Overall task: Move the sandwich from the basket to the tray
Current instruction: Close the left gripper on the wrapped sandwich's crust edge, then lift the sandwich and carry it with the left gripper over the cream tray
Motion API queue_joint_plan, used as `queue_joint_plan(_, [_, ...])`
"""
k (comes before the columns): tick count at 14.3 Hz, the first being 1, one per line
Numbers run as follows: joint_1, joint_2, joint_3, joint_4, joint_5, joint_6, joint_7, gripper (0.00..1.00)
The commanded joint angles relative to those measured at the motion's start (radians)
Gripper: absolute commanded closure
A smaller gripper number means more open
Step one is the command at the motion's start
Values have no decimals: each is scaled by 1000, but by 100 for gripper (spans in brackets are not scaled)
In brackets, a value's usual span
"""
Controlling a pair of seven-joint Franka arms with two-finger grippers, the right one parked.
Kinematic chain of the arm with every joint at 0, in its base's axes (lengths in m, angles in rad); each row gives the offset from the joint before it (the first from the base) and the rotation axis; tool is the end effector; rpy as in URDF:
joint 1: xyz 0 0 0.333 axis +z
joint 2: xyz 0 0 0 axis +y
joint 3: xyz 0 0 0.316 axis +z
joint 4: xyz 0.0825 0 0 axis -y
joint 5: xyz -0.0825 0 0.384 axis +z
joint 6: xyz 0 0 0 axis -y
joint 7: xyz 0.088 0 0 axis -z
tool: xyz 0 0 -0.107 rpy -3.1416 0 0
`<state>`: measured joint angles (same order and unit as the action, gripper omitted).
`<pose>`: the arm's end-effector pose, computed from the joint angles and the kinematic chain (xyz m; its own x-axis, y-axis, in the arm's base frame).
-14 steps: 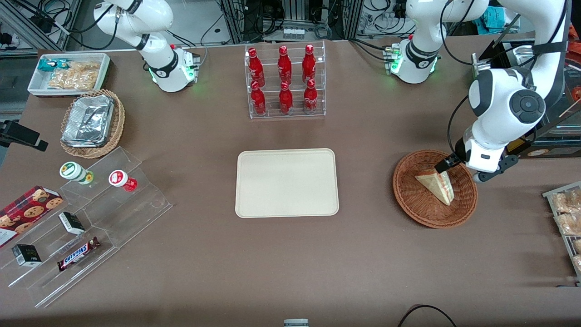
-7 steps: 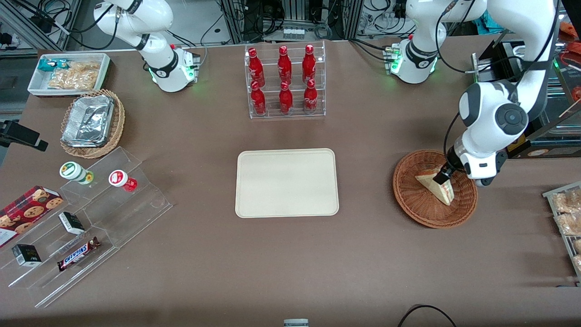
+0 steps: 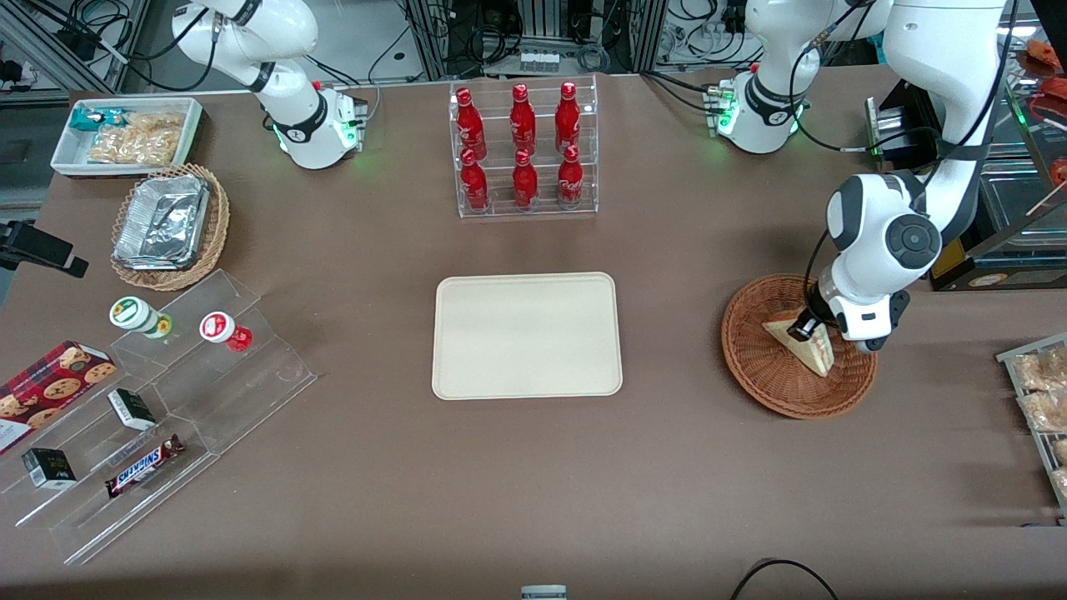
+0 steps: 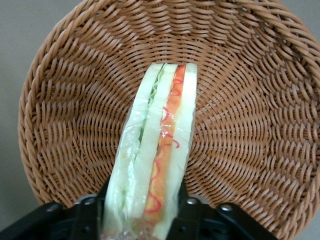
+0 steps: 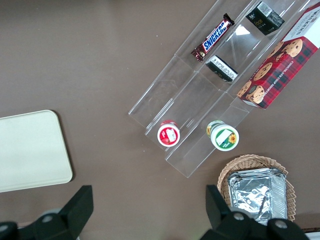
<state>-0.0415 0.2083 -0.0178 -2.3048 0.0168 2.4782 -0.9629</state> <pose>0.5219 -0.0311 0.2530 0.6288 0.7775 -0.0148 0.7768 -0.6289 -0.0322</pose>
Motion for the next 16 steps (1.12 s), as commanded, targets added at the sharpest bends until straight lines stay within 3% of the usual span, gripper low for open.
queue_joint_plan(1, [-11, -42, 4, 16, 8, -85, -7, 98])
queue_joint_plan(4, [-26, -60, -8, 154, 9, -287, 0, 99])
queue_joint_plan(7, [-76, -52, -50, 275, 9, -471, 114, 100])
queue_joint_plan(9, [-148, -18, -60, 326, 12, -476, 127, 100])
queue_joint_plan(12, [-244, 63, -63, 404, 75, -476, 210, 99])
queue_joint_plan(16, [-398, 227, -82, 578, 34, -472, 150, 100])
